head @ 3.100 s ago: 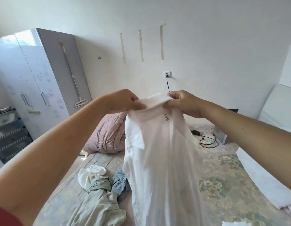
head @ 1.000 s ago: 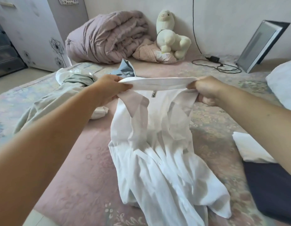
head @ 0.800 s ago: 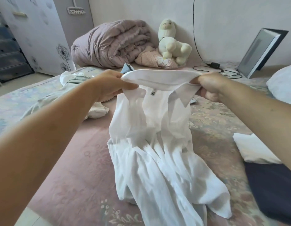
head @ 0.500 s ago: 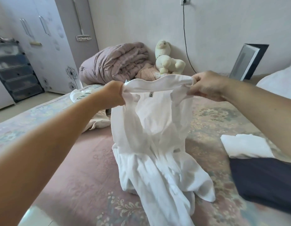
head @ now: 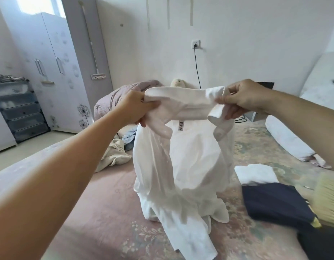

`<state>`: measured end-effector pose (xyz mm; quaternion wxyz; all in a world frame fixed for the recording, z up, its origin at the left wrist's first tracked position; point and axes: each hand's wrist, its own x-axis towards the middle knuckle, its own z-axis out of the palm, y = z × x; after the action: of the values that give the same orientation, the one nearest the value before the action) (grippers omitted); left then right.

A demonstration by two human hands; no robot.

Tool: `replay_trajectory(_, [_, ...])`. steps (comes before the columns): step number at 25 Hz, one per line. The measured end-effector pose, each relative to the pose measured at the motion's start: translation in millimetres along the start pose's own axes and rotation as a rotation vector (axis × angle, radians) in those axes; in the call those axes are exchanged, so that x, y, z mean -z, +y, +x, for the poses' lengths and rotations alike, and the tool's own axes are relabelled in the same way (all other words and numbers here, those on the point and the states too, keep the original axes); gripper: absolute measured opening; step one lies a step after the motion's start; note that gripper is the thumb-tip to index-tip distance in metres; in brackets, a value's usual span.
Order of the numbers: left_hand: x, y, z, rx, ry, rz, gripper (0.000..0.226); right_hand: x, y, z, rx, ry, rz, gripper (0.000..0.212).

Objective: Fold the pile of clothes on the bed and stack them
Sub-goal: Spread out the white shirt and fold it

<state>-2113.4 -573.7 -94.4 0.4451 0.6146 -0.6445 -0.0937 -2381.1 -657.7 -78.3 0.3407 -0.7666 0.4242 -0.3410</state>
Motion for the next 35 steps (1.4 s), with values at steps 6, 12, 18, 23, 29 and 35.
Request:
replay_trajectory(6, [-54.9,-128.5,45.5,0.196,0.013,-0.085,0.038,-73.4,85.2,69.2,-0.305,-0.015,0.176,0.032])
replay_trajectory(12, [-181.0,-324.3,50.4,0.482,-0.085,-0.16,0.024,-219.5,255.2,163.3,-0.703,-0.11,0.672,0.028])
replay_trajectory(18, [-211.7,-369.1,43.5,0.753,-0.264,-0.267,0.031,-260.1,317.7,167.0,-0.614,-0.256,0.437,0.026])
replay_trajectory(23, [-178.2,-320.8,16.5,0.699,-0.546,-0.031,0.073,-213.8,282.6,123.7,-0.413,-0.153,0.222,0.034])
replay_trajectory(29, [-149.8,-230.8,-46.5,0.6,-0.303,-0.409,0.024,-170.0,215.9,53.5,-0.189,0.0,0.034,0.005])
replay_trajectory(35, [-135.1,-205.1,-47.3,0.59,-0.222,-0.646,0.022,-177.4,181.3,68.1,-0.192,-0.017,0.079,0.028])
